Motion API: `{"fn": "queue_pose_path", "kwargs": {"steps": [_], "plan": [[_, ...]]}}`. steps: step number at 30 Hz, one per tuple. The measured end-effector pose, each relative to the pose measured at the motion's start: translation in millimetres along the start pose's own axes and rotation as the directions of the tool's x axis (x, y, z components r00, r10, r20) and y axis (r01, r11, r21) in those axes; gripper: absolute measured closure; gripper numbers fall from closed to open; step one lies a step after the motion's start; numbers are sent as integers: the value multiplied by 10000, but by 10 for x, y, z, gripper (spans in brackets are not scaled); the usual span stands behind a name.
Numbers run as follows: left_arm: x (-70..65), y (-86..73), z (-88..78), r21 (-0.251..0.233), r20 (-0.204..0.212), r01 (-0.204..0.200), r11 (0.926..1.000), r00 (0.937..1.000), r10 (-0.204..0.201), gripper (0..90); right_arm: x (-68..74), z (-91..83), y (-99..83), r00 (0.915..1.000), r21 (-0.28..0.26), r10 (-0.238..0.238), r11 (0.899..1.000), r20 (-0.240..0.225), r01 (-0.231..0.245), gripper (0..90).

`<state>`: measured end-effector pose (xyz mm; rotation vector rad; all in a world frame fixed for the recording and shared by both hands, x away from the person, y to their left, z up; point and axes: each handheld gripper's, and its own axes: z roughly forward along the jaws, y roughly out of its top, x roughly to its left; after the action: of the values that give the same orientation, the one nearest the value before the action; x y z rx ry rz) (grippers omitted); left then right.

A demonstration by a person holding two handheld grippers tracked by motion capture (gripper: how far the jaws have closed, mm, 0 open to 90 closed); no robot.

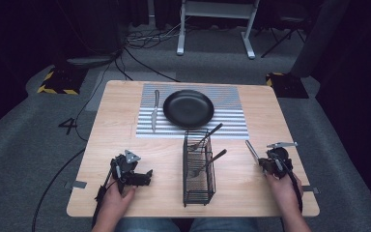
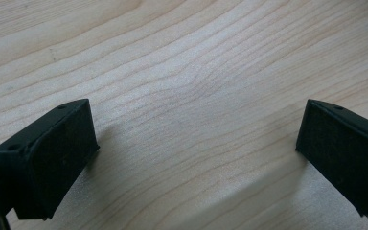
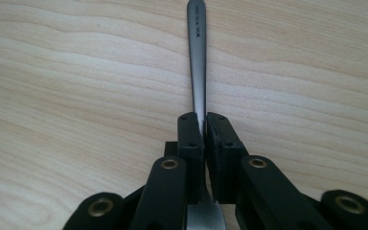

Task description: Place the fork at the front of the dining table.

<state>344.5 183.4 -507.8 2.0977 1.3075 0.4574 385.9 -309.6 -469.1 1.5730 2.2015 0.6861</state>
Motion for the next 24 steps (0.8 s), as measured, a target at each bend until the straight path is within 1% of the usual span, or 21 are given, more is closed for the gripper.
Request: {"fn": "queue_pose_path", "kwargs": {"steps": [1,2,3,4,5,8,11,12,15,16,17,20,21,22,23,24], "plan": [[0,0,0,-1,-4,-1,10000,10000,1,2,0,-38,0,10000,-37,-1,10000,-41,1,848],[0,0,0,-1,-4,-1,10000,10000,1,2,0,-38,0,10000,-37,-1,10000,-41,1,848],[0,0,0,0,3,1,10000,10000,-1,2,-2,-75,2,10000,-88,7,10000,-88,-7,848],[0,0,0,4,-5,-2,10000,10000,2,3,5,-144,0,9999,-227,-93,9997,-99,91,848],[0,0,0,3,-6,-1,10000,10000,1,3,16,-174,0,9999,-271,-128,9996,-81,126,849],[0,0,0,1,0,-2,10000,10000,2,3,35,-222,4,9997,-427,-255,9988,-50,253,849],[0,0,0,0,-4,-3,10000,10000,3,2,43,-284,42,9996,-697,-235,9973,-148,224,848],[0,0,0,1,-7,-2,10000,10000,2,2,44,-301,66,9996,-791,-224,9966,-167,210,848],[0,0,0,0,-4,-3,10000,10000,3,2,70,-360,213,9993,-1133,-281,9932,-234,253,849],[0,0,0,0,-4,-3,10000,10000,3,3,70,-360,213,9993,-1133,-281,9932,-234,253,849],[0,0,0,0,0,-3,10000,10000,3,3,79,-375,258,9992,-1235,-305,9920,-245,273,848],[0,0,0,2,-4,1,10000,10000,-1,3,104,-431,447,9987,-1564,-413,9870,-309,360,848],[0,0,0,2,-4,1,10000,10000,-1,2,104,-431,447,9987,-1564,-413,9870,-309,360,848],[0,0,-1,3,-7,-3,10000,10000,3,2,104,-441,495,9986,-1647,-430,9856,-305,374,848],[0,0,0,1,-5,-4,10000,10000,4,3,100,-457,588,9985,-1784,-409,9834,-367,337,848],[0,0,0,1,-5,-4,10000,10000,4,2,100,-457,588,9985,-1784,-409,9834,-367,337,848]]}}
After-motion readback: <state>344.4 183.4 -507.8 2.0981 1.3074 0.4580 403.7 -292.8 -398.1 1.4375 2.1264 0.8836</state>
